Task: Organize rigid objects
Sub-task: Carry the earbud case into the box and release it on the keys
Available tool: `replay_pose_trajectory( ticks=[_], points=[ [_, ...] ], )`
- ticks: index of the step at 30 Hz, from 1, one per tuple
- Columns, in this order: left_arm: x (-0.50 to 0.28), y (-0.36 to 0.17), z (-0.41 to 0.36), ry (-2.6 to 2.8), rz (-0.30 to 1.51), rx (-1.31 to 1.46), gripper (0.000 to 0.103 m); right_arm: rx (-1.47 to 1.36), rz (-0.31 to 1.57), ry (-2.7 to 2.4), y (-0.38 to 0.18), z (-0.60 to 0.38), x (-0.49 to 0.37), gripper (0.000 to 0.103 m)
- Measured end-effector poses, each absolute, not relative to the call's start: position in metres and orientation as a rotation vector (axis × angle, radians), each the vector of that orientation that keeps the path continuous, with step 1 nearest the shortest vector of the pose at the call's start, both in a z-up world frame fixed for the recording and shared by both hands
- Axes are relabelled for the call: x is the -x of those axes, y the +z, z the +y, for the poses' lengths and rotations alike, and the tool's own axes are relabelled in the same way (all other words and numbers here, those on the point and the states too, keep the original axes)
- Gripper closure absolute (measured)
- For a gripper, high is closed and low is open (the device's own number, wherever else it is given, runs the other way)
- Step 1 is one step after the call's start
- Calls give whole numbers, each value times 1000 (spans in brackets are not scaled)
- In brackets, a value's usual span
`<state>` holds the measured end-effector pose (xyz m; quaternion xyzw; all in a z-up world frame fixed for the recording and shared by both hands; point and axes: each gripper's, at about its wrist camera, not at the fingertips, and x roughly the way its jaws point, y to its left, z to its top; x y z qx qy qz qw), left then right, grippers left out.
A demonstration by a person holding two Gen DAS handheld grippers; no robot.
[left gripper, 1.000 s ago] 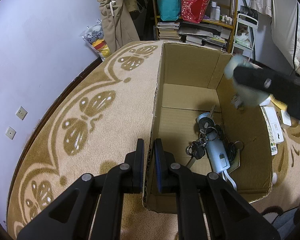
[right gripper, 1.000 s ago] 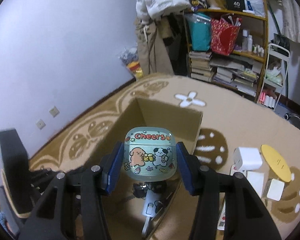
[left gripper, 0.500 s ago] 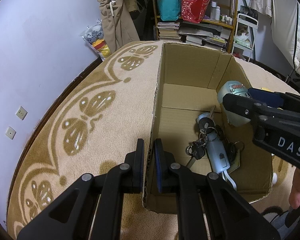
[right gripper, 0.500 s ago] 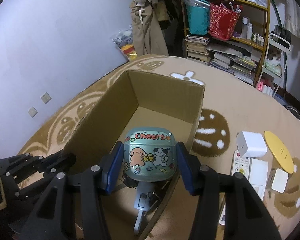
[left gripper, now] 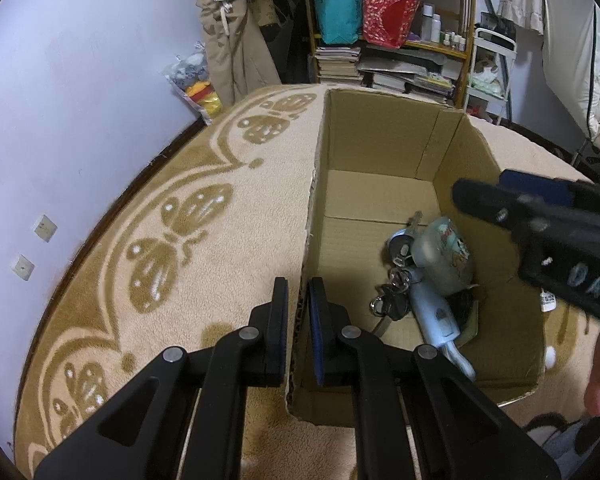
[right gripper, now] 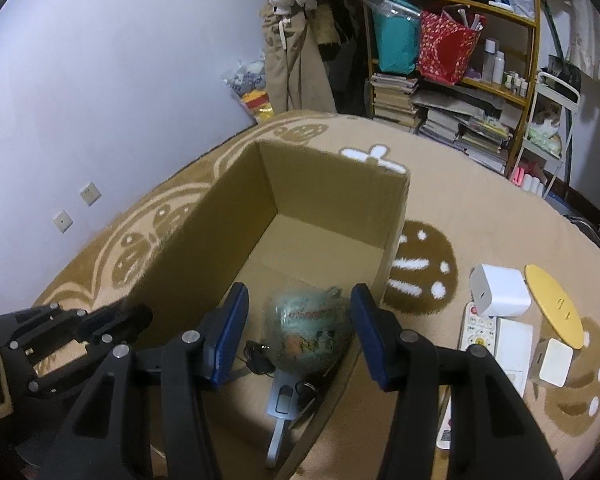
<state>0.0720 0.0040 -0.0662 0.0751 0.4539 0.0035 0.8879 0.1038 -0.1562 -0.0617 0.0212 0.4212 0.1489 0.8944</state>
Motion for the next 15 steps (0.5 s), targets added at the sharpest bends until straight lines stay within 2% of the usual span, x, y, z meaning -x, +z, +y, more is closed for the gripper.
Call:
replay_pose_trajectory(
  ticks=[2, 6, 10, 15],
  points=[
    [-71, -65, 2, 12, 940, -167, 92, -62, 857, 315, -56, -159, -103, 45],
    [-70, -64, 0, 17, 931, -177, 92, -62, 832, 285, -44, -170, -103, 31],
    [-70, -63, 1, 14, 927, -174, 92, -97, 797, 235, -30, -192, -106, 13],
    [-70, -64, 3, 13, 928, -170, 92, -136, 784, 143, -29, -225, -112, 3]
  ],
)
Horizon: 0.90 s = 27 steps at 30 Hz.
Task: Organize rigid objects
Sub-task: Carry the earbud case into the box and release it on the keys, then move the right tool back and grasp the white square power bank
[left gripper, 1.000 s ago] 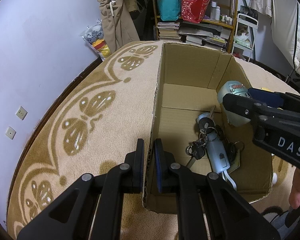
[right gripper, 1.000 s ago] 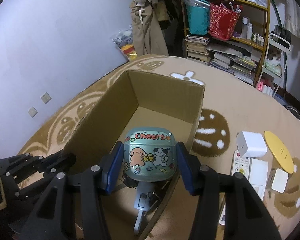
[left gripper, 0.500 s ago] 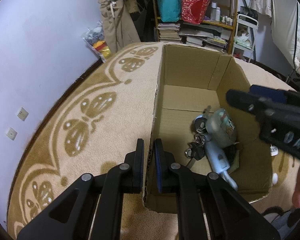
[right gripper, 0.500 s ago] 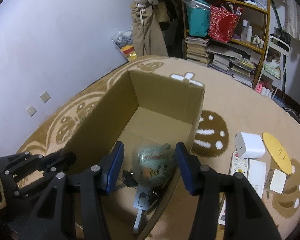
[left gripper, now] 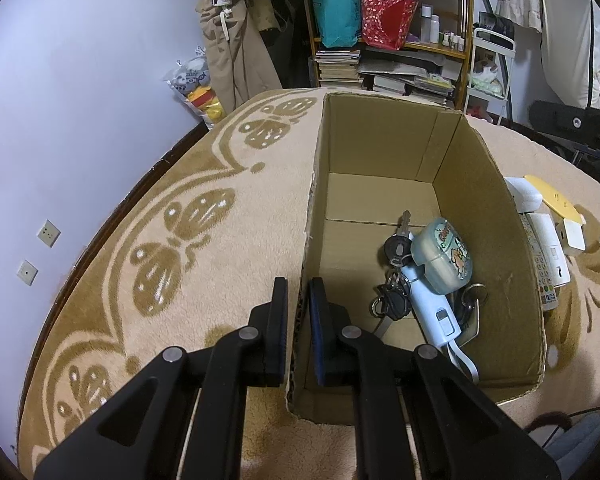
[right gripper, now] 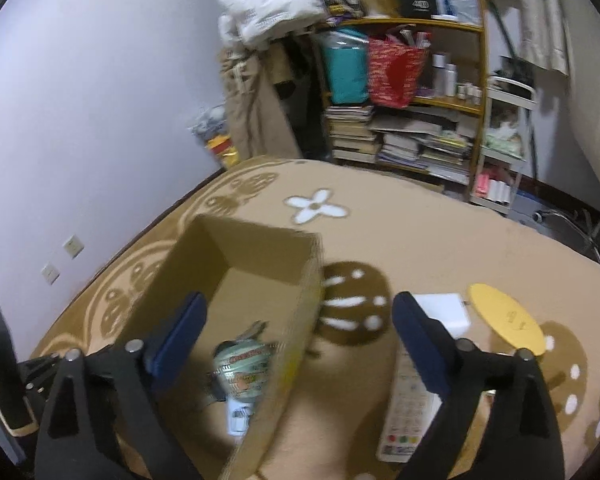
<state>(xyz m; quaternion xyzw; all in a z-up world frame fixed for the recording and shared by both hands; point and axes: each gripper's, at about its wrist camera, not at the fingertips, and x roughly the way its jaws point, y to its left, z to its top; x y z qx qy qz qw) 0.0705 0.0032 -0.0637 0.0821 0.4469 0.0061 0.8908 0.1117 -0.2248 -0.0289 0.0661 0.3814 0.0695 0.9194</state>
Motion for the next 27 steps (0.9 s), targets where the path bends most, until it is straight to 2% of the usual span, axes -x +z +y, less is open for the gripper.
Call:
replay_pose_trajectory(
  ticks=[16, 27],
  points=[
    [-70, -64, 2, 16, 926, -177, 92, -304, 810, -153, -64, -339, -124, 3],
    [-70, -66, 1, 18, 929, -180, 92, -331, 877, -225, -92, -368, -130, 3]
  ],
)
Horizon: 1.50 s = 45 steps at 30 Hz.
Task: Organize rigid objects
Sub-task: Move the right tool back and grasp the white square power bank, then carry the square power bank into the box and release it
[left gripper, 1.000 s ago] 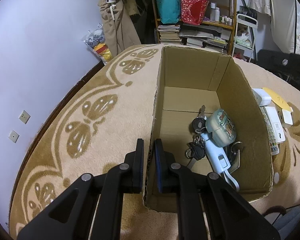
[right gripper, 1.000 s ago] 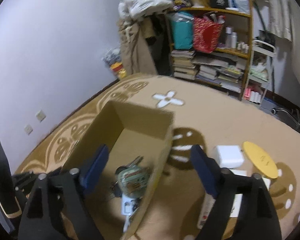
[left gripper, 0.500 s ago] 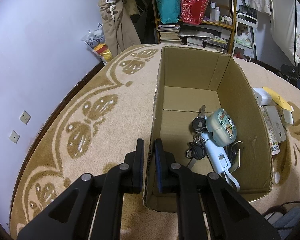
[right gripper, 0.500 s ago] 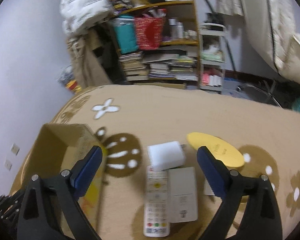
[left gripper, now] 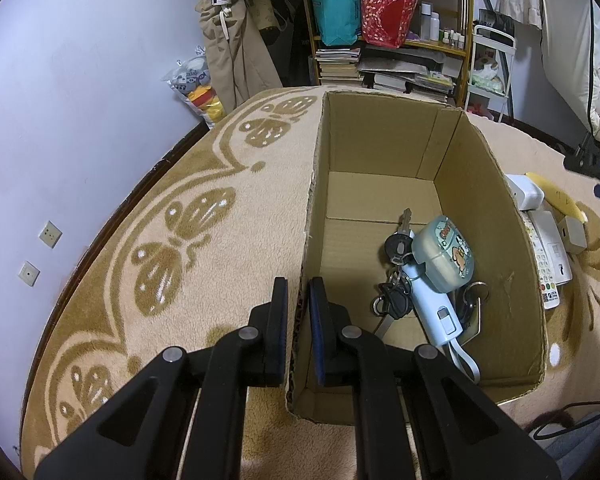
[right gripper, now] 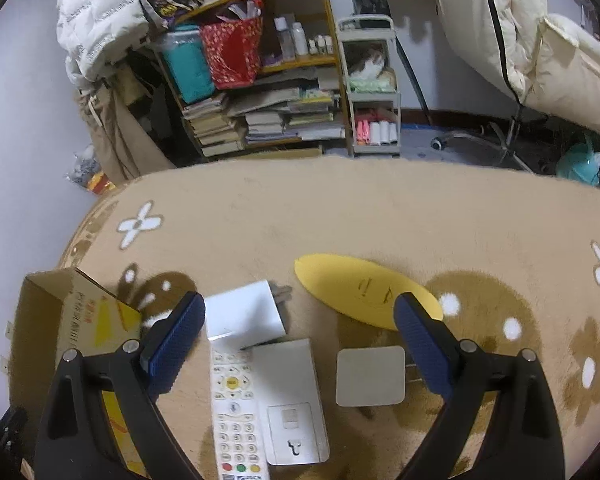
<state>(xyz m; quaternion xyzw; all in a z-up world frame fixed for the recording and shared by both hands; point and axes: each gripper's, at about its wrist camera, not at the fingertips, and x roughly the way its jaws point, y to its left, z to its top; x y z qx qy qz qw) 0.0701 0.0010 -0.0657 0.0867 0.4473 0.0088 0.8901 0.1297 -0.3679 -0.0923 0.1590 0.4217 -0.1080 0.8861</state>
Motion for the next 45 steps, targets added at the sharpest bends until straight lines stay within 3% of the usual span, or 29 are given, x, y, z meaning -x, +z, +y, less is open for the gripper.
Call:
replay_pose_trajectory(
  ticks=[9, 16, 20, 22, 33, 45],
  points=[
    [-70, -66, 2, 18, 929, -181, 92, -304, 977, -302, -124, -381, -127, 4],
    [-71, -66, 2, 18, 929, -181, 92, -320, 1065, -325, -146, -388, -122, 26],
    [-71, -66, 2, 18, 928, -182, 92, -282, 1089, -365, -152, -388, -120, 30],
    [-71, -66, 2, 18, 929, -181, 92, -266, 1088, -380, -150, -387, -119, 49],
    [-71, -66, 2, 18, 929, -182, 92, -294, 1046, -362, -135, -381, -112, 49],
    [-71, -66, 2, 18, 928, -183, 92, -225, 852, -172, -56, -325, -109, 50]
  ],
)
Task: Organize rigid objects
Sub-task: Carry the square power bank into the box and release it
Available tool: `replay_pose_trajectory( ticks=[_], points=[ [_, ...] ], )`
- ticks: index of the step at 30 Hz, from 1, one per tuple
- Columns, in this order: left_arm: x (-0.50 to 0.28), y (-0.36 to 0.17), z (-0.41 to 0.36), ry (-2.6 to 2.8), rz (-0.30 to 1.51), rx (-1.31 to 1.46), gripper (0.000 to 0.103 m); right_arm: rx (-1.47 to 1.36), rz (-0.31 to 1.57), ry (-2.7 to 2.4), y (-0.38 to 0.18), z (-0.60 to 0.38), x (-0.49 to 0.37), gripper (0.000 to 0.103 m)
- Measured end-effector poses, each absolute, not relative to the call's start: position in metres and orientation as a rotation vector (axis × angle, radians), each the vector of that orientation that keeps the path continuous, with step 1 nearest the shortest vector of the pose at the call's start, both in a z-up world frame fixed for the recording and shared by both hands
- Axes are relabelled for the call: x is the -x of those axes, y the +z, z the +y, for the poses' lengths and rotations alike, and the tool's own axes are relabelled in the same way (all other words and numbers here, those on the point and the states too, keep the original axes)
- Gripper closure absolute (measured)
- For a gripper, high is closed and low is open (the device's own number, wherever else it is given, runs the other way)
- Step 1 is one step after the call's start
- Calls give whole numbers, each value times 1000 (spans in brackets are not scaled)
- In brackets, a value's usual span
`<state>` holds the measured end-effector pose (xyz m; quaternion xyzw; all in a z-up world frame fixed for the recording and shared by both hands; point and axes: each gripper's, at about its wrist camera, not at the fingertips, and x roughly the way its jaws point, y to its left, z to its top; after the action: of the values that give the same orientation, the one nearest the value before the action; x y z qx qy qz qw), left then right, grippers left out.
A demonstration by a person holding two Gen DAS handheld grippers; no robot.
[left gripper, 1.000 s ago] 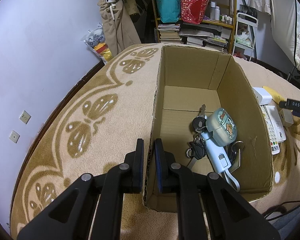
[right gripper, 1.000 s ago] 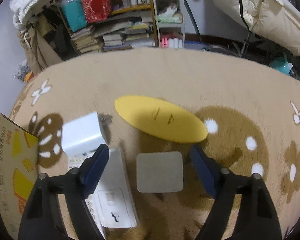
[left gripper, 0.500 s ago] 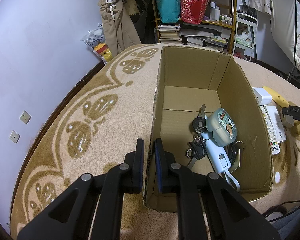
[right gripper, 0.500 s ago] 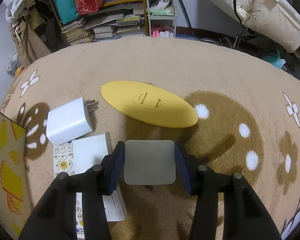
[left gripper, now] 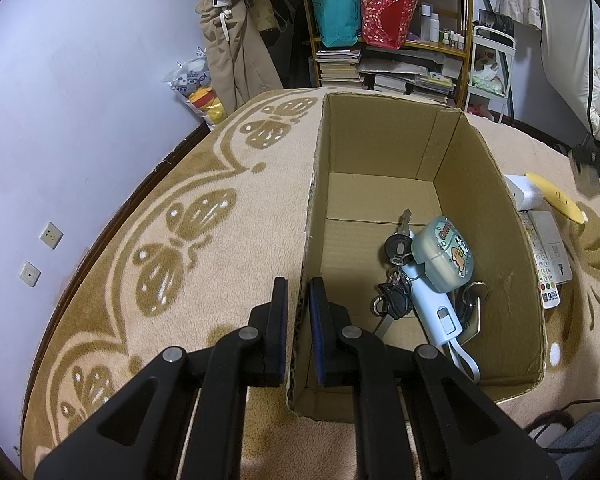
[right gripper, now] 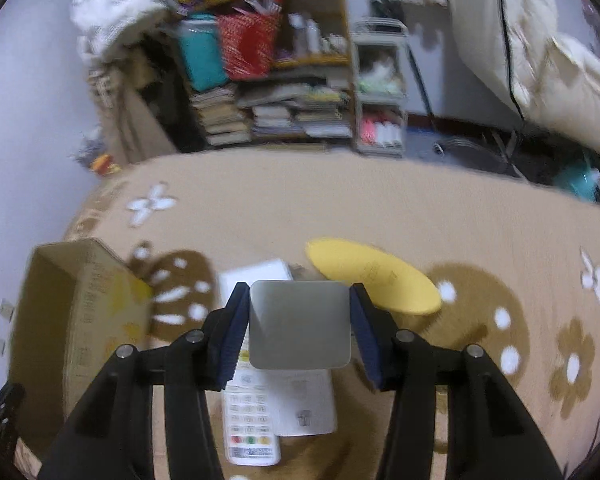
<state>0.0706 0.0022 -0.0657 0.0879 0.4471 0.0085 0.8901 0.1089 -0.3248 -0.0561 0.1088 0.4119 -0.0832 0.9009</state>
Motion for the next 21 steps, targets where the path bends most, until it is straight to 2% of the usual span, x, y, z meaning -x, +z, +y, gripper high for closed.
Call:
replay_pose_trajectory(
  ticks=[8, 21],
  points=[
    [-70, -66, 2, 18, 928, -182, 92, -189, 760, 47, -12, -257, -109, 50],
    [-70, -65, 2, 18, 928, -181, 92, -176, 757, 330, -19, -184, -100, 50]
  ],
)
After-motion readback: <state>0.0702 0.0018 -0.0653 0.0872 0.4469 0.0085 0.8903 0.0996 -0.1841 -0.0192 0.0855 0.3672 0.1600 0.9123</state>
